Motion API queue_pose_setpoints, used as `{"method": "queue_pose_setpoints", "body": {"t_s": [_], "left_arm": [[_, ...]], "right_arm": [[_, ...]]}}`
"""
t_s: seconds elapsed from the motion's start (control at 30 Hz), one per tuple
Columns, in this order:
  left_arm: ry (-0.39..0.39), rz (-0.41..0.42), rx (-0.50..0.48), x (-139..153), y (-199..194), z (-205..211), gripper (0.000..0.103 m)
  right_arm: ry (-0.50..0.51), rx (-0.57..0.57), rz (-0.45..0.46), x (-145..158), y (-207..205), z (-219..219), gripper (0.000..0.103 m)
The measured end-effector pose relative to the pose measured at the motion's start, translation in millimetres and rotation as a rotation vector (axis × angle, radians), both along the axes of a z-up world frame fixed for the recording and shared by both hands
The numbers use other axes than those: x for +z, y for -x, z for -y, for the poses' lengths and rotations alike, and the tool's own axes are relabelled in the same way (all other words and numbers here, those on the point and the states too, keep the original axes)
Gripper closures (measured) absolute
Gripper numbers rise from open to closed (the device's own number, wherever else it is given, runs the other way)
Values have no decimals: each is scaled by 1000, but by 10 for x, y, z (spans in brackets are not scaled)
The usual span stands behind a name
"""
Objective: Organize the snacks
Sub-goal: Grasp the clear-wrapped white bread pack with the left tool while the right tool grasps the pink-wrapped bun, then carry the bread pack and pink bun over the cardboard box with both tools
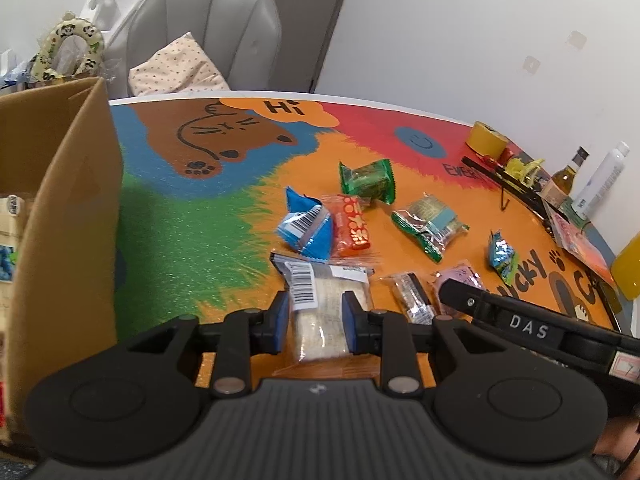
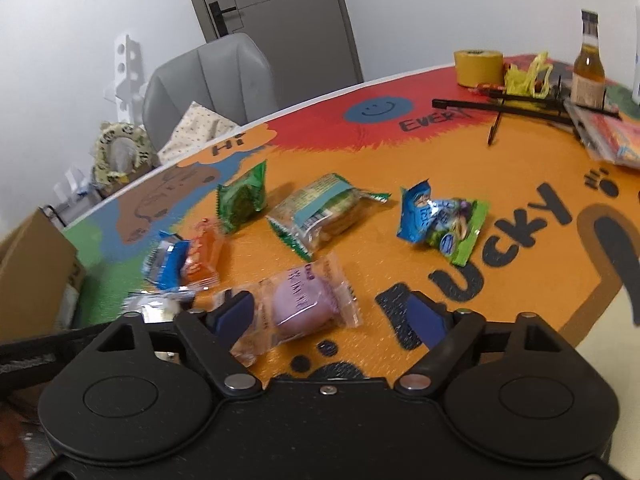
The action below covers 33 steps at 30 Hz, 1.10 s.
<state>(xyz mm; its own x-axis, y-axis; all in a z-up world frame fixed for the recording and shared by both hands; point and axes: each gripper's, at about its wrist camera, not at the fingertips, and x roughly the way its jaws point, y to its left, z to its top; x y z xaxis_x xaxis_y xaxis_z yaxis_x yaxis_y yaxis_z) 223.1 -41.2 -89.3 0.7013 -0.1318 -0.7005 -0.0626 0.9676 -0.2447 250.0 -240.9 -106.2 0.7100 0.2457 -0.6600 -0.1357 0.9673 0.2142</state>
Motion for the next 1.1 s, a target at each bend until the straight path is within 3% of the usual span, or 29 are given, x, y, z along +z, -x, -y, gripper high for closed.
{"method": "queue_pose_setpoints", "body": {"t_s": [0.1,0.17,0.33,0.57,0.67,0.77,1.1], "left_arm": [[-11,22,5,32,2,35,59],[-19,31,-4,32,-7,93,42],[-49,18,-17,-37,-74,258,36],[-120,-9,-23,-178,-108,374,36],[-156,-1,-20,-186,-82,390,50],[-135,-1,-11,-171,-71,321,57],[-108,20,-4,-44,79,222,59]], "right_arm": [[1,7,10,4,24,53,48],[-11,0,9,4,29,126,61],[-49,-7,-5,6,61,289,65],[-66,-18,-4,-2,176,401,68],[-94,-23,-6,-11,193,432,70],[-108,-17,-1,-1,213,419,72],[-138,13,36,123,306,324,73]]}}
